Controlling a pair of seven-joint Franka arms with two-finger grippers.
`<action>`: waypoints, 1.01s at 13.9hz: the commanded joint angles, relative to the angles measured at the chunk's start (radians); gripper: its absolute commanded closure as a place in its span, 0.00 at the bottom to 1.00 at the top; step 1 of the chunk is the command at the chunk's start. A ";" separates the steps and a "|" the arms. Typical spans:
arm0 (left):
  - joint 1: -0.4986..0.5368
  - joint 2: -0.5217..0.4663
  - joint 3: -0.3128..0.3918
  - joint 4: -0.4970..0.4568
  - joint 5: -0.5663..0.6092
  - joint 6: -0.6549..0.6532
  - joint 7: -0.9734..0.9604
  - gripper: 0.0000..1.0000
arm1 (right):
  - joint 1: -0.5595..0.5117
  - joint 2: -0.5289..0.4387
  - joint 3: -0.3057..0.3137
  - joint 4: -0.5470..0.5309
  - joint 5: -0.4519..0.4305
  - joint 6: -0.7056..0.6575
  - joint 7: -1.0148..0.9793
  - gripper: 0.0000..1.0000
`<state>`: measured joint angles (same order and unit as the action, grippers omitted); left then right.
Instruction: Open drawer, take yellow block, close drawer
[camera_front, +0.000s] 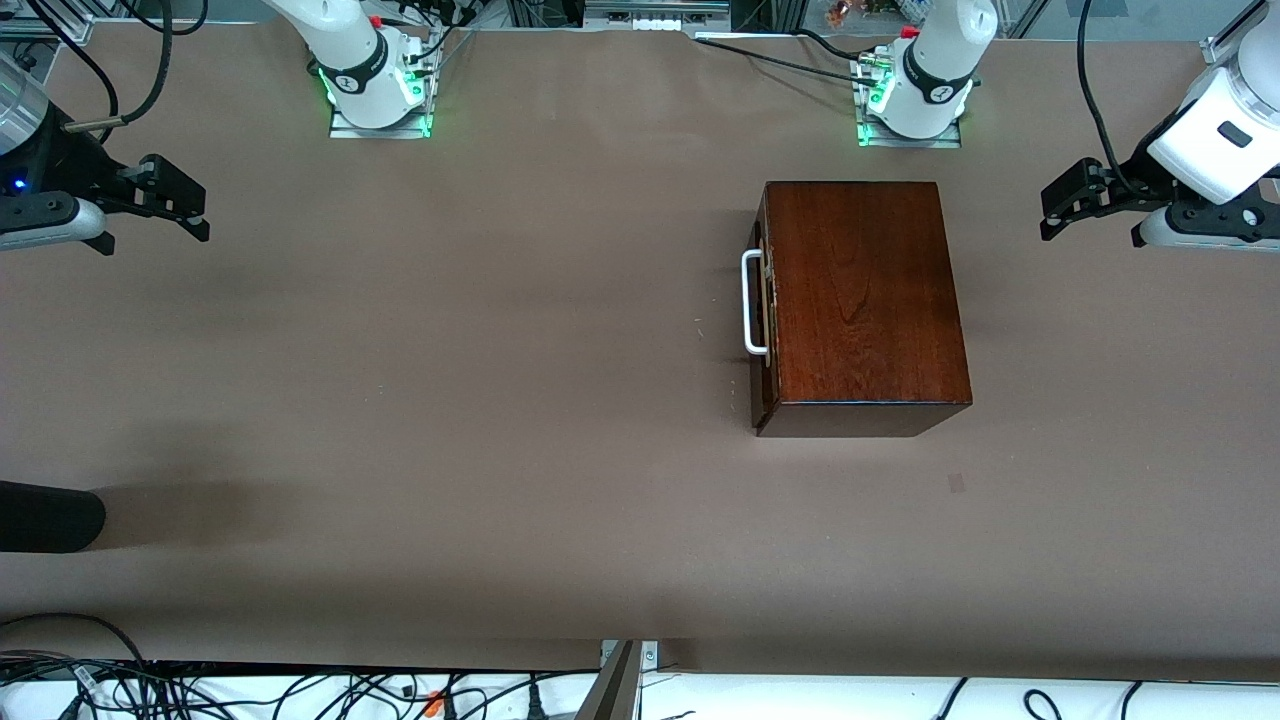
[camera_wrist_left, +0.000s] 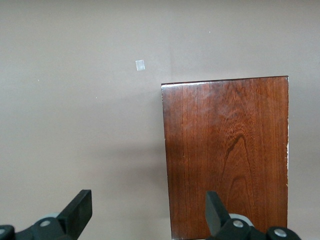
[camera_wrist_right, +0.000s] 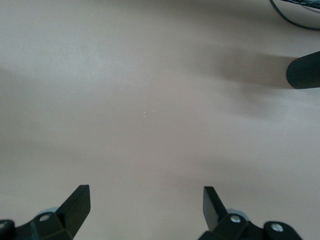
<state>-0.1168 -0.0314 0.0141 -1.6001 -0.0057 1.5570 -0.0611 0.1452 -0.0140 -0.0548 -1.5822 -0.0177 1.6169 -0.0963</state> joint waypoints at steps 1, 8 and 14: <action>-0.003 -0.012 0.003 -0.004 -0.010 0.000 0.001 0.00 | -0.007 0.000 0.006 0.008 -0.007 -0.011 0.012 0.00; -0.003 -0.008 0.004 0.003 -0.014 -0.008 0.003 0.00 | -0.007 0.000 0.006 0.008 -0.007 -0.009 0.010 0.00; -0.017 -0.005 -0.121 0.006 -0.016 -0.009 -0.102 0.00 | -0.007 0.000 0.006 0.008 -0.007 -0.008 0.010 0.00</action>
<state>-0.1240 -0.0314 -0.0452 -1.6001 -0.0063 1.5565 -0.0873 0.1451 -0.0139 -0.0548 -1.5822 -0.0177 1.6169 -0.0962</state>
